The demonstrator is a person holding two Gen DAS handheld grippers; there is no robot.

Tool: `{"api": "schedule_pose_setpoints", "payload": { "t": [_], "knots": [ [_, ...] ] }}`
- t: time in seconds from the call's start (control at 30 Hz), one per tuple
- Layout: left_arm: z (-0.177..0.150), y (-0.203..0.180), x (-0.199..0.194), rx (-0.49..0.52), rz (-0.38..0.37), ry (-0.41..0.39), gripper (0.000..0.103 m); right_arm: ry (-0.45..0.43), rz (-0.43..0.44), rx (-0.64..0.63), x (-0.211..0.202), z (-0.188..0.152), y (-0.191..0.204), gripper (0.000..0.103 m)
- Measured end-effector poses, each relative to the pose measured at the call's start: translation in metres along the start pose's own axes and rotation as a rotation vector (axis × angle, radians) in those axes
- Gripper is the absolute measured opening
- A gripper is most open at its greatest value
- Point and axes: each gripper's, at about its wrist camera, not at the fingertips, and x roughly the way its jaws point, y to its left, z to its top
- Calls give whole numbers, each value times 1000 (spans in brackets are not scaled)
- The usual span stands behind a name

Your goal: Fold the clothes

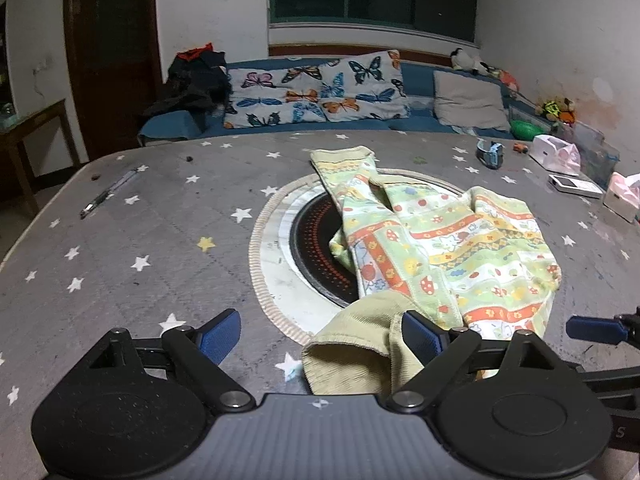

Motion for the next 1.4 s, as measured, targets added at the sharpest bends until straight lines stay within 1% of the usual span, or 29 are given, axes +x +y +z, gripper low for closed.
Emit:
{"api": "schedule_pose_setpoints", "payload": {
  "t": [0.13,0.3,0.97,1.07,1.23,1.3,1.4],
  "knots": [
    [-2,-2,-2,3,7,2,91,2,12,16,-2,-3,3,66],
    [-4,-5,-1,6,17,11,91,1,11,7,-3,-5,7,66],
    [4,-3,8,1,27,19,91,2,17,6,3,3,8,66],
    [8,0,11,-2,32,17,91,1,18,2,5,4,8,66],
    [24,8,21,-20,29,17,90,-6,12,-8,9,9,5,65],
    [33,11,27,-36,23,17,90,-10,14,-2,12,14,0,63],
    [48,15,40,-65,-6,30,86,-13,13,3,18,23,-8,61]
  ]
}}
